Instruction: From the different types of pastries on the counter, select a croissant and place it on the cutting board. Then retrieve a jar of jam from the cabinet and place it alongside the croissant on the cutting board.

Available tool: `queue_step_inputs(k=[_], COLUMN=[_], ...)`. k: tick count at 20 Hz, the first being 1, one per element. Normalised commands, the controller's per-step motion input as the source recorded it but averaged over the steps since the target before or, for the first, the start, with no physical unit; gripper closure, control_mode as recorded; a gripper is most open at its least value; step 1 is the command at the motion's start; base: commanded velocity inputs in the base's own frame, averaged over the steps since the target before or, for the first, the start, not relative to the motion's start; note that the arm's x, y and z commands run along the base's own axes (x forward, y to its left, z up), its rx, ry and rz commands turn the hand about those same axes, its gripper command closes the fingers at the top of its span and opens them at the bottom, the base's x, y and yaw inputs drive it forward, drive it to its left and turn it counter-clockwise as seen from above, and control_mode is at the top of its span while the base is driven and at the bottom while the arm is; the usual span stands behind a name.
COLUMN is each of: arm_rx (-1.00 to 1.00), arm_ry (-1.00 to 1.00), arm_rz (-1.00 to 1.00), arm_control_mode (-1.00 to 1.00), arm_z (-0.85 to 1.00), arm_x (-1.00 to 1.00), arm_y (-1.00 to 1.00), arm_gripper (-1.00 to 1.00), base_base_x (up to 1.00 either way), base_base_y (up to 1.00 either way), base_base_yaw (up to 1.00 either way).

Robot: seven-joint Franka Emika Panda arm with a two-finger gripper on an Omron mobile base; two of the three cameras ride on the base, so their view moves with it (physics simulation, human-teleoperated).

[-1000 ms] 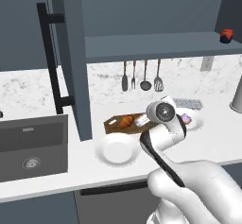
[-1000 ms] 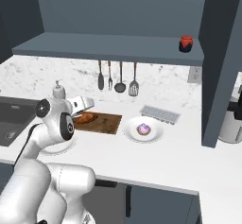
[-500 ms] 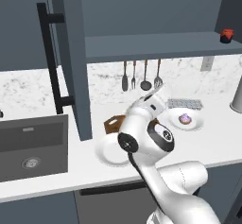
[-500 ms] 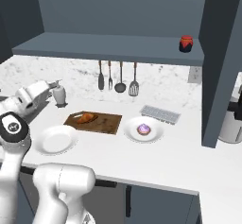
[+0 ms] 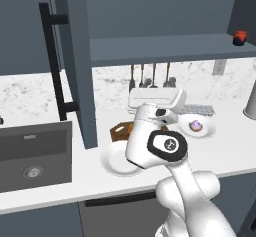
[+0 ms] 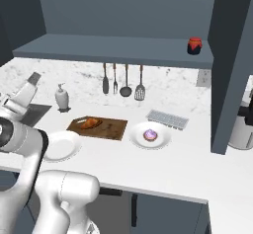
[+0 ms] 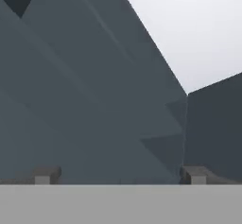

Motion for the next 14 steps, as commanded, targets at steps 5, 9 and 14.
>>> queue_step_inputs(k=[5, 9, 14], arm_rx=[0.00, 0.04, 0.02], arm_ry=[-0.42, -0.03, -0.03], arm_rz=[0.42, -0.06, -0.14], arm_control_mode=[-1.00, -1.00, -1.00], arm_z=[0.43, 0.66, 0.99], arm_x=[-0.29, -0.12, 0.18], arm_y=[-0.38, 0.00, 0.00], arm_gripper=[-1.00, -1.00, -1.00], base_base_x=[0.00, 0.00, 0.00], base_base_y=[0.00, 0.00, 0.00], base_base_yaw=[0.00, 0.00, 0.00])
